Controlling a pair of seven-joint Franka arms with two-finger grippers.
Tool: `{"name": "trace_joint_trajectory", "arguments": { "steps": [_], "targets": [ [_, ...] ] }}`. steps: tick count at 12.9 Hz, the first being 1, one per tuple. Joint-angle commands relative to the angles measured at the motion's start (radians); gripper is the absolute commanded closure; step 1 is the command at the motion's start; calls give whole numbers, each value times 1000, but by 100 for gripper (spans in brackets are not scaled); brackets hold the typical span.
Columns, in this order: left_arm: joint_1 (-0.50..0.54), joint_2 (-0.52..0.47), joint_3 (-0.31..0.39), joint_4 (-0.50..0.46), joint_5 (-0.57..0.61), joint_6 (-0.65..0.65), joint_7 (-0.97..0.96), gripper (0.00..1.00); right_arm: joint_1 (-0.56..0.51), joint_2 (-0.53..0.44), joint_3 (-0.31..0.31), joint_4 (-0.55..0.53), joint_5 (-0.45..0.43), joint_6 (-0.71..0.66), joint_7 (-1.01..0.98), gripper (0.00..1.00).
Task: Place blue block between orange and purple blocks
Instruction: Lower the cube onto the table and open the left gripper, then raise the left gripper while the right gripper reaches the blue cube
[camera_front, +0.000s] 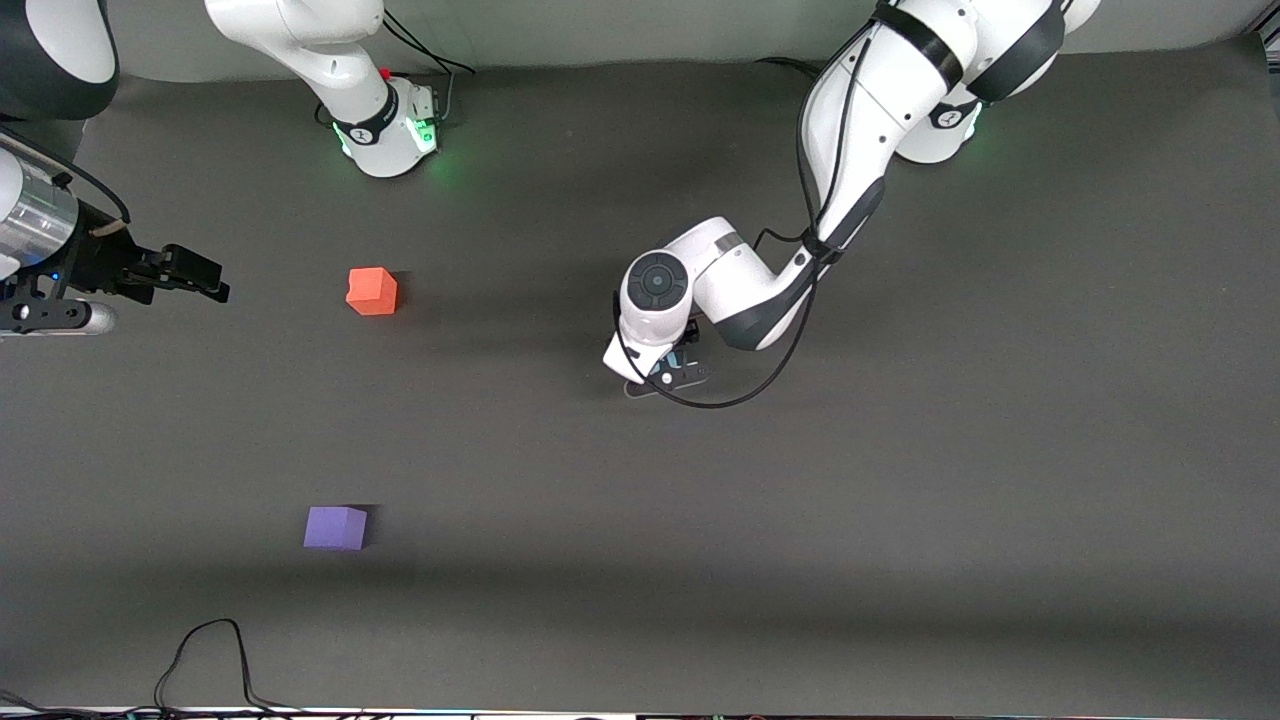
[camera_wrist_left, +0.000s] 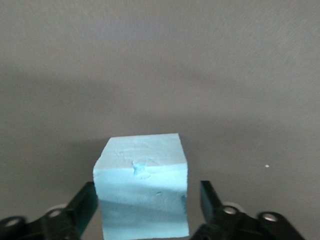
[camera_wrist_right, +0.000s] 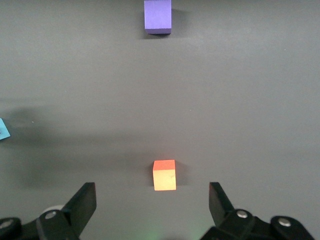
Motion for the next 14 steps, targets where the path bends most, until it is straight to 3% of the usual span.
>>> {"name": "trace_joint_trajectory", "arguments": {
  "steps": [1,5,9,11,14],
  "targets": [
    [16,-101,11,0,17,-92,-11,0,0,6,13,-7,15,20,28,0],
    [206,-304,-9,-2,-70,-347,206,1,9,48,93,-1,47,58,46,0],
    [422,-469,-3,-2,-101,-497,468,1,8,147,290,57,92,172,88,0],
    [526,-515,0,-2,-93,-555,595,0,9,273,427,170,57,178,269,0],
    [614,-581,26,-11,-89,-632,732,0,36,510,617,315,-141,196,503,0]
  ]
}}
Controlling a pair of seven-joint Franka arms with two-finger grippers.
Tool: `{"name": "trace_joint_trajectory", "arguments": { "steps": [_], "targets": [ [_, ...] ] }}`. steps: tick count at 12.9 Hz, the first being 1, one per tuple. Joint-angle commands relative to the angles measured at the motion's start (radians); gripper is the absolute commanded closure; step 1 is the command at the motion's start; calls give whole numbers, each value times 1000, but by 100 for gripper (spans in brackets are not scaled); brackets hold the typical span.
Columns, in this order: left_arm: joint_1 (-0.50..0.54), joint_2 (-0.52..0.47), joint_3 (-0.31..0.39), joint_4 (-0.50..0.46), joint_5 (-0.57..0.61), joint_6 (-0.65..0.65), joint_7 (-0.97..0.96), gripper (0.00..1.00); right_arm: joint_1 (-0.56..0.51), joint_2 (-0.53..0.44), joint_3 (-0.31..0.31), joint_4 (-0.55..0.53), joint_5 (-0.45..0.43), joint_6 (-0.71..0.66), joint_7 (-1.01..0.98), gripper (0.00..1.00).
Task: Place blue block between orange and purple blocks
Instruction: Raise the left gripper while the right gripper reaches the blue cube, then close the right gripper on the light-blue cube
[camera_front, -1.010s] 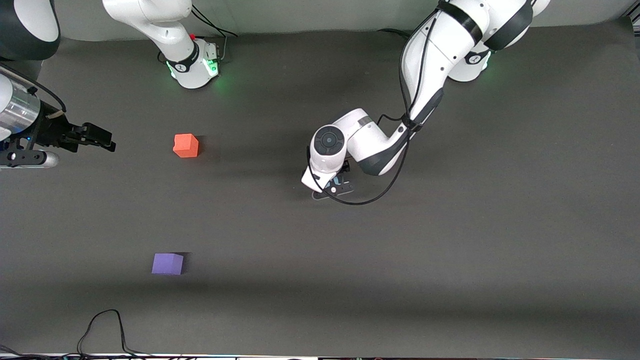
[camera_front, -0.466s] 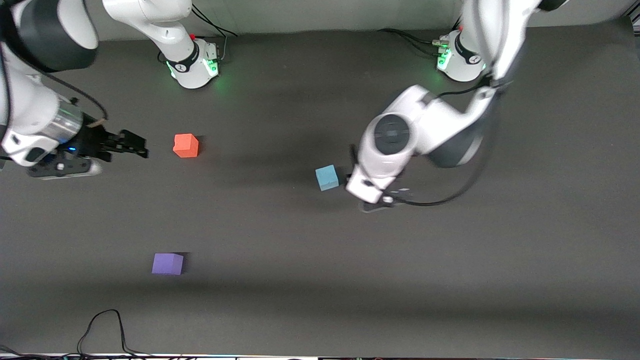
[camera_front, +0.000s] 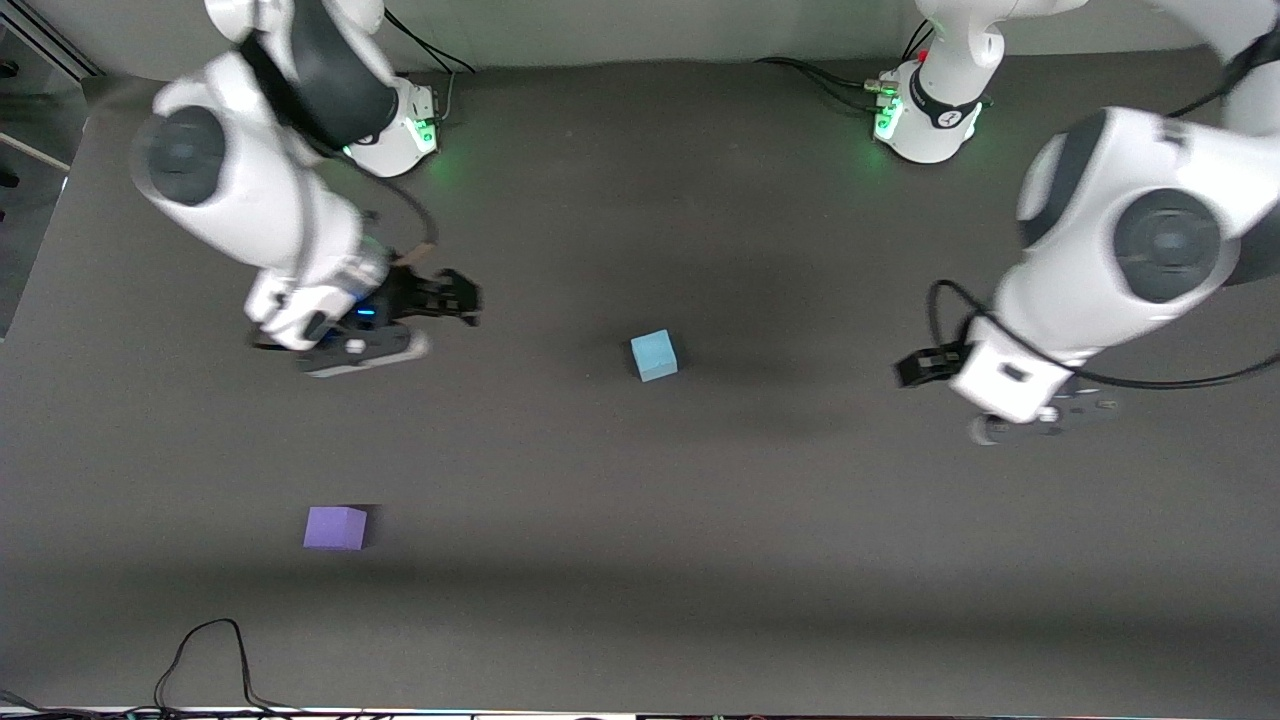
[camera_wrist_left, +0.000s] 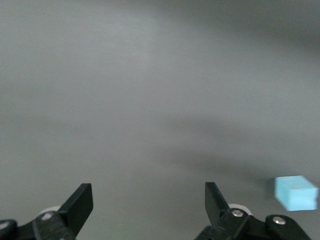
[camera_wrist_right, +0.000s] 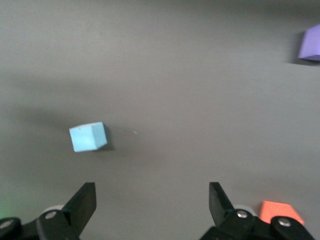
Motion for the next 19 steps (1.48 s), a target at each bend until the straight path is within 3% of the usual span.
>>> {"name": "trace_joint_trajectory", "arguments": {
  "steps": [1,4,6,7,9,12,14,17,18,19],
  "targets": [
    [0,-95,87,-50,-7,-55,108,0,63,260,103,179,-162,22,181,0],
    [-157,-171,364,-97,-22,-60,285,0,177,387,107,192,-292,168,331,0],
    [-291,-249,542,-188,-25,-37,329,0,243,469,108,184,-386,260,451,0],
    [-336,-307,598,-273,-25,17,329,0,258,508,110,174,-453,311,514,0],
    [-342,-337,603,-320,-23,49,329,0,303,565,108,151,-526,410,598,0],
    [-344,-291,597,-256,-22,25,330,0,317,587,107,87,-605,428,669,0],
    [-347,-269,595,-237,-23,22,326,0,311,587,105,13,-728,458,753,0],
    [-347,-266,594,-199,-54,2,312,0,307,587,105,-7,-744,461,760,0],
    [-347,-242,594,-173,-54,-29,317,0,309,587,103,-20,-745,461,763,3],
    [-345,-240,594,-158,-53,-58,323,0,307,586,103,-32,-767,461,768,28]
  ]
}}
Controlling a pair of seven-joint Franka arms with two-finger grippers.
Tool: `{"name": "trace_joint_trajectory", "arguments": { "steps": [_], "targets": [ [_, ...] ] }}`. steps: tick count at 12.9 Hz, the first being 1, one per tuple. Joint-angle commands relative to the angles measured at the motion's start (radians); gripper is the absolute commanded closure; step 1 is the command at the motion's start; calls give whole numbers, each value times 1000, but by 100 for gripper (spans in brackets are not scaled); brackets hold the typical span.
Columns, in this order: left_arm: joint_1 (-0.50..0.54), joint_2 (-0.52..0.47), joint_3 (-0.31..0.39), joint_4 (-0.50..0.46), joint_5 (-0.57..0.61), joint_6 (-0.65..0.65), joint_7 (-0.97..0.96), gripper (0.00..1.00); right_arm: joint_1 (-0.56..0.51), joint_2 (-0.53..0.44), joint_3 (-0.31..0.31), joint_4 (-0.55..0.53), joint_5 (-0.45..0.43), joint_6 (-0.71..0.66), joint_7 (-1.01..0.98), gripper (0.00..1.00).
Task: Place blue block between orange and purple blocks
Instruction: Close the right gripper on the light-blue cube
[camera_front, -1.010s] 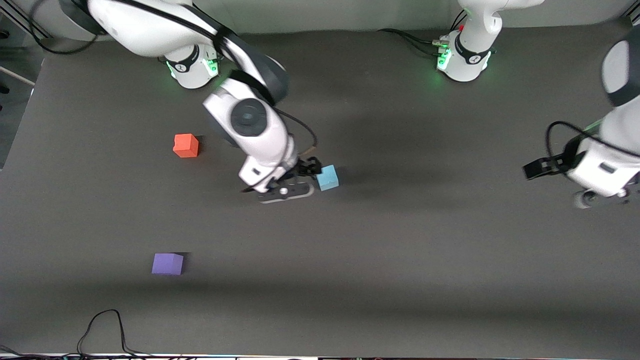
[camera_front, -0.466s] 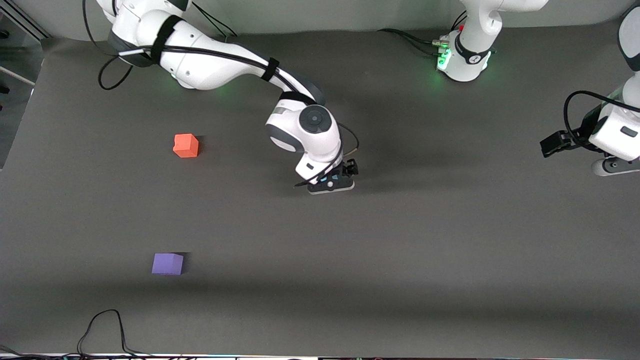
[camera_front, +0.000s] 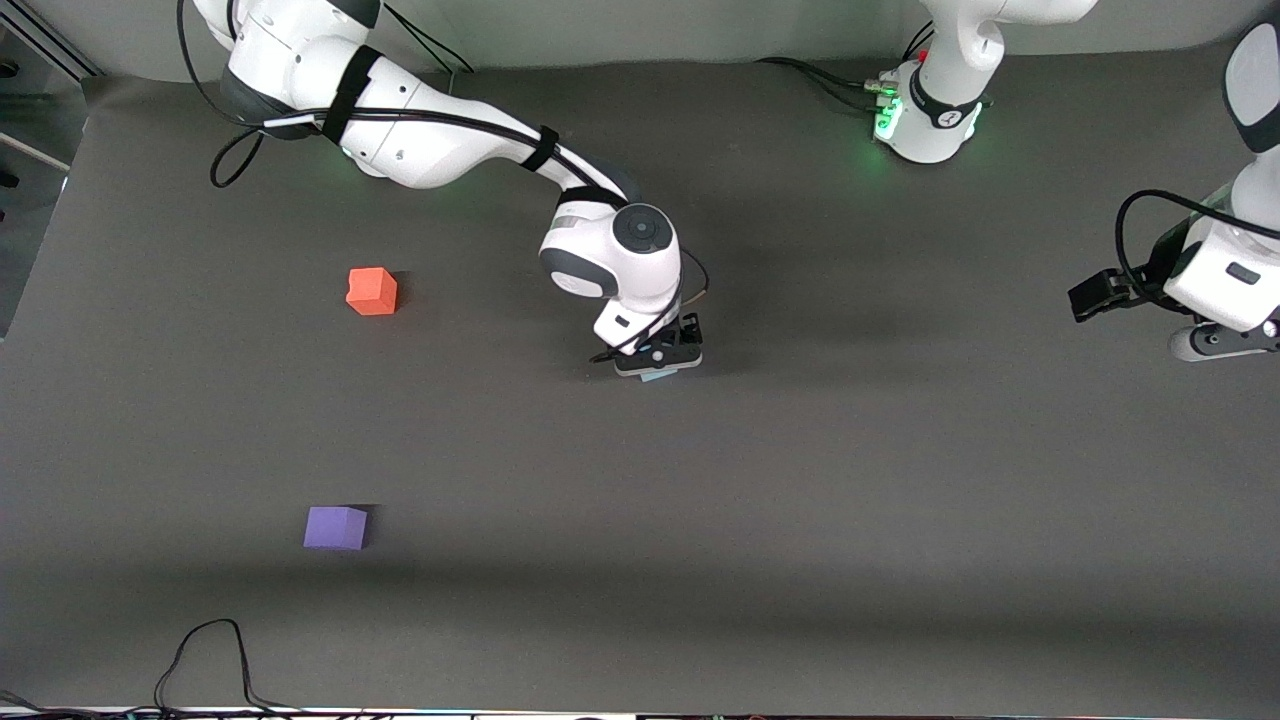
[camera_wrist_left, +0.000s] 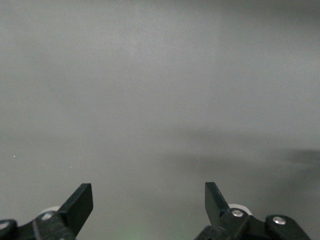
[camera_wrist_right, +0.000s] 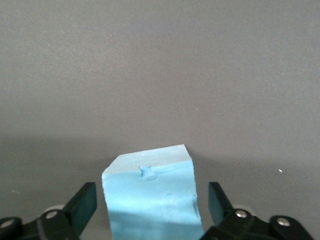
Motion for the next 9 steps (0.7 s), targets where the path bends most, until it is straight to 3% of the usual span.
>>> {"name": "trace_joint_trajectory", "arguments": {
  "steps": [1,2,6,9],
  "targets": [
    [-6,26,14,97,-9,-93,10,0,-13,-21,5,-55,-62,18,68,60],
    [2,25,17,148,-11,-136,13,0,-16,-21,5,-56,-62,18,79,77],
    [0,39,14,168,-11,-165,-2,0,-75,-68,11,-55,-34,18,80,80],
    [-8,38,12,170,-9,-149,-2,0,-169,-241,11,-102,212,10,-70,79]
  ]
}}
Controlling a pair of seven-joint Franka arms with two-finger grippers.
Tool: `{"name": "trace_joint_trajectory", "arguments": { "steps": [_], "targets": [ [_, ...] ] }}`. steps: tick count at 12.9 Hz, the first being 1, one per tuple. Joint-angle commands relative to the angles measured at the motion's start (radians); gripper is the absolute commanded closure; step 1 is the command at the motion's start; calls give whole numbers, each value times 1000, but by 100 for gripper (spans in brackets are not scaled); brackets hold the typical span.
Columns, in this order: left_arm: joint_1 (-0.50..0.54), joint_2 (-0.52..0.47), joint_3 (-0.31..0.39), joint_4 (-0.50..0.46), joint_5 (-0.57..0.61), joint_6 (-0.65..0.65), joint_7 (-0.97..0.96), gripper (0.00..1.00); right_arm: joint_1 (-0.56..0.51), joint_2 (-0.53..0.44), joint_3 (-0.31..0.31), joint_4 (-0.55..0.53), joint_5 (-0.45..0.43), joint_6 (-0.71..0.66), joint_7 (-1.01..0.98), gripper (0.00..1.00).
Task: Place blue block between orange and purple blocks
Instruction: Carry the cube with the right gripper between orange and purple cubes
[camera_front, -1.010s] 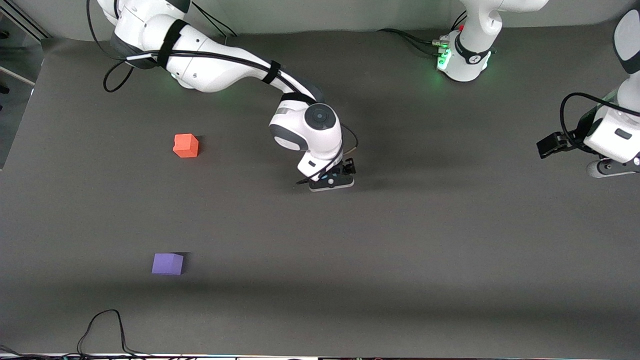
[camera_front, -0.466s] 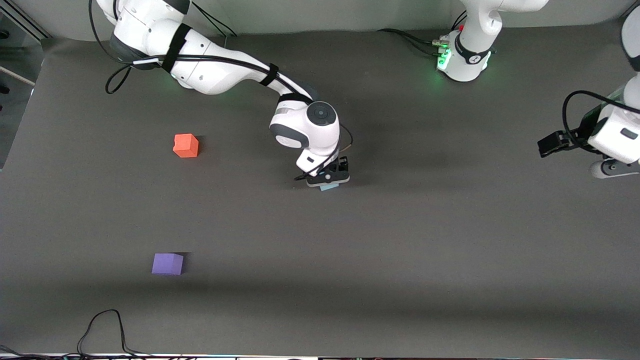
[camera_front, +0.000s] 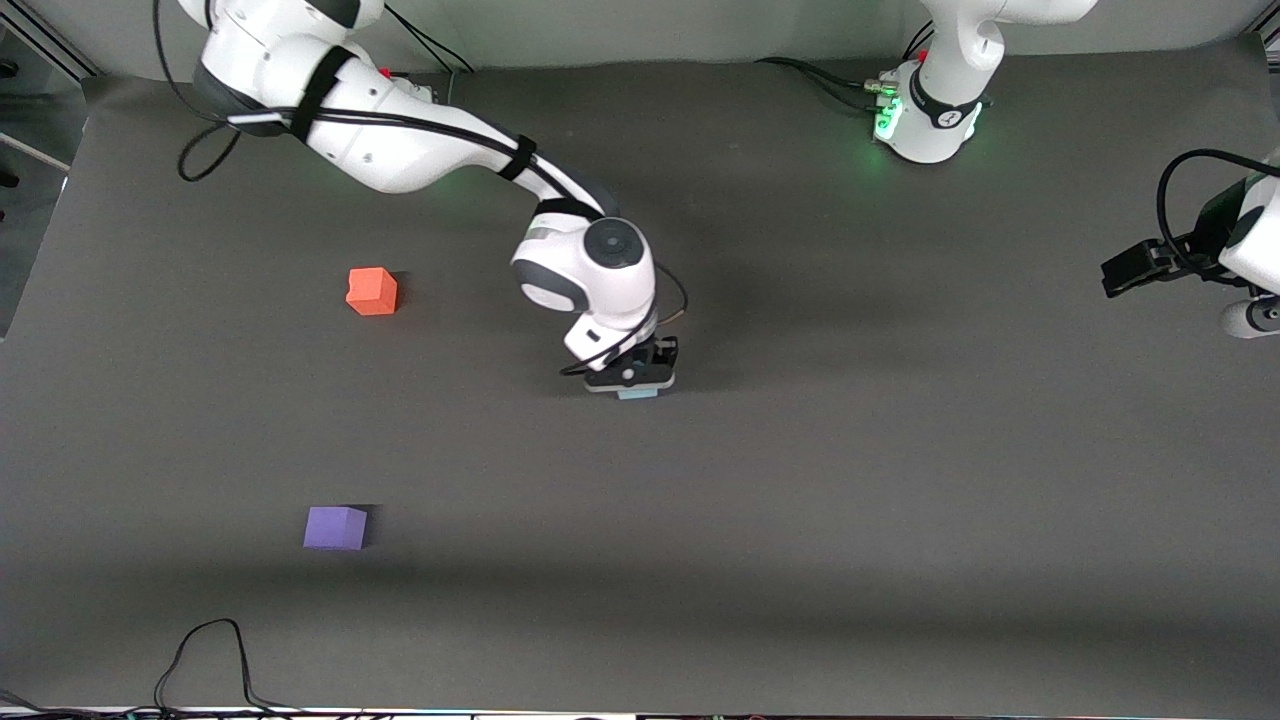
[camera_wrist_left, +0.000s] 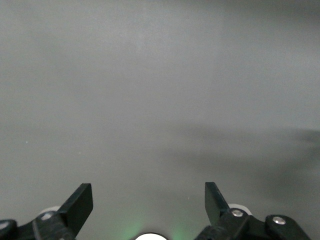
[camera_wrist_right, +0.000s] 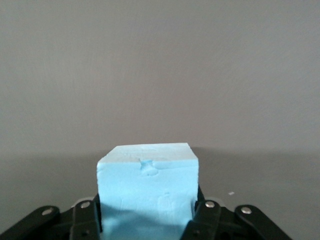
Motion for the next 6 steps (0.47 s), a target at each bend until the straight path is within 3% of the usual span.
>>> {"name": "trace_joint_trajectory", "arguments": {
  "steps": [1,3,4,6],
  "targets": [
    [-9,15,4,32,-9,-3,-2,0,-80,-234,-32,-109,268,-14,-194,79],
    [-12,13,3,22,-6,37,1,0,-82,-409,-184,-145,504,-122,-431,79],
    [-10,15,4,21,-7,43,5,0,-80,-477,-251,-146,558,-194,-499,79],
    [-10,13,3,10,-4,60,10,0,-82,-581,-370,-193,579,-269,-613,79]
  ]
}}
